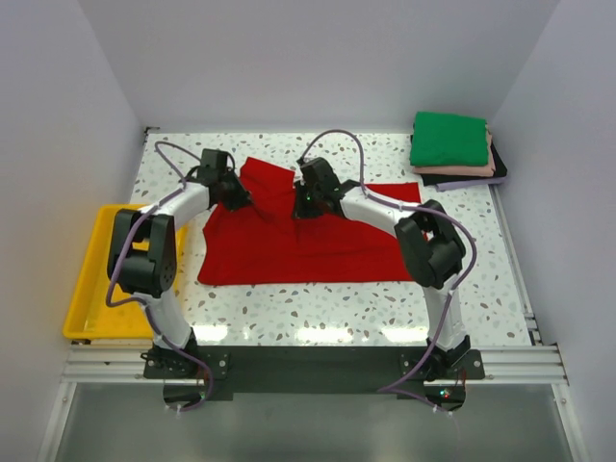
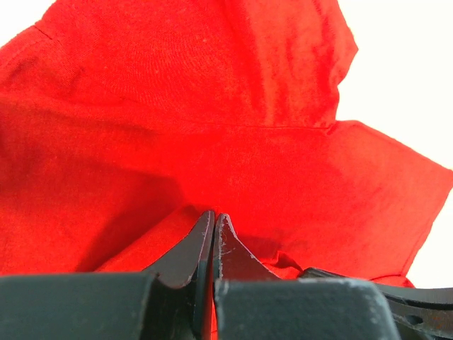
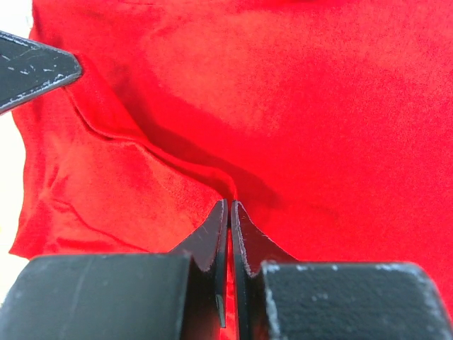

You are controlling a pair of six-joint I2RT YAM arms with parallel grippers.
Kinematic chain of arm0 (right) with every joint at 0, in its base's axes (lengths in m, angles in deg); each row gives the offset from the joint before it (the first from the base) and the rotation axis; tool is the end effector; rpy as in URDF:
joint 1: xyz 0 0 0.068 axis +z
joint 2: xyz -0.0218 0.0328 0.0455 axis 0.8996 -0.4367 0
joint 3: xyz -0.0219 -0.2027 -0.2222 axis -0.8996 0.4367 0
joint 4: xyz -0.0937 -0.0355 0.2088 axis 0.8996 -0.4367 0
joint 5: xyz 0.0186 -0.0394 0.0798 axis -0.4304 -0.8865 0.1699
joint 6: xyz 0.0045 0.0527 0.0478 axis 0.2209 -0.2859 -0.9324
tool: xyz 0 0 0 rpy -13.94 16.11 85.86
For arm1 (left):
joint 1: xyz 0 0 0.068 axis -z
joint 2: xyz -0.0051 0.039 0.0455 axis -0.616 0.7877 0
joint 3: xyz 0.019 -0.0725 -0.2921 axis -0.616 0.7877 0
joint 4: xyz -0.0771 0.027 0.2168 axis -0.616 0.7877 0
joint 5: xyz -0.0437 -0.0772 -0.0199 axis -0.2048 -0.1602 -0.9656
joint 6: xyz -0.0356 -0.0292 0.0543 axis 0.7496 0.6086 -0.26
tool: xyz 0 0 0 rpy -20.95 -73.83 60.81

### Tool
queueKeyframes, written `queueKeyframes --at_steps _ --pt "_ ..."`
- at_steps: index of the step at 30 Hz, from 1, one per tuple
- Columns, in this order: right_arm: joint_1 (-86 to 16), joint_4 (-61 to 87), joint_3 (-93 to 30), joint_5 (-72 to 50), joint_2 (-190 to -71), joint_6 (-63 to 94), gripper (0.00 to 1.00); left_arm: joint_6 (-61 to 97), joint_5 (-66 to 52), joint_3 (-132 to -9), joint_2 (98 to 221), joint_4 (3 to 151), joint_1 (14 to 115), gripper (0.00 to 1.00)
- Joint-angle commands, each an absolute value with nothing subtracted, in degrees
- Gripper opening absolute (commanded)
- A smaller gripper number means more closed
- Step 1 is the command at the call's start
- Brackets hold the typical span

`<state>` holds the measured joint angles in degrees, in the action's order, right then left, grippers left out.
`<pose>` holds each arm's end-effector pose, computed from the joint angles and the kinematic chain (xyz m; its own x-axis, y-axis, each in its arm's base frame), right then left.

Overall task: Fold and stack the t-shirts
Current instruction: Fold the tshirt

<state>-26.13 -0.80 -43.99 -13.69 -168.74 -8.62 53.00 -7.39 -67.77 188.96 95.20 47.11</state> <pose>0.3680 0.2939 0.2155 -0.8207 0.0049 -0.5714 -0.2834 0.8648 0.4145 0.3792 -0.0694 0.2197 -0.7081 -0.6172 -0.3431 -0.3947 0.7488 -0.5325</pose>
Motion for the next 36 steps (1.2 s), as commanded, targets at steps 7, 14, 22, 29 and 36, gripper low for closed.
queueKeyframes --at_steps 7,14,22,29,36 --pt "-25.9 1.5 -44.9 -13.7 -164.4 -6.7 0.01 51.8 -5.7 -68.6 184.4 96.0 46.7 0.00" --pt "-25.9 1.0 -45.3 -13.3 -165.2 -6.0 0.01 51.8 -5.8 -67.8 184.8 95.8 46.5 0.00" --pt "-26.0 -1.2 -45.2 -18.1 -165.7 -6.1 0.03 50.1 -8.6 -69.6 188.2 93.5 46.5 0.02" --pt "-26.7 -2.8 -44.5 -22.0 -165.6 -7.2 0.35 47.9 -10.1 -73.0 191.3 91.1 46.1 0.40" --pt "-32.6 -3.8 -41.9 -22.0 -160.8 -6.3 0.47 45.2 -9.0 -79.8 194.3 89.7 44.3 0.55"
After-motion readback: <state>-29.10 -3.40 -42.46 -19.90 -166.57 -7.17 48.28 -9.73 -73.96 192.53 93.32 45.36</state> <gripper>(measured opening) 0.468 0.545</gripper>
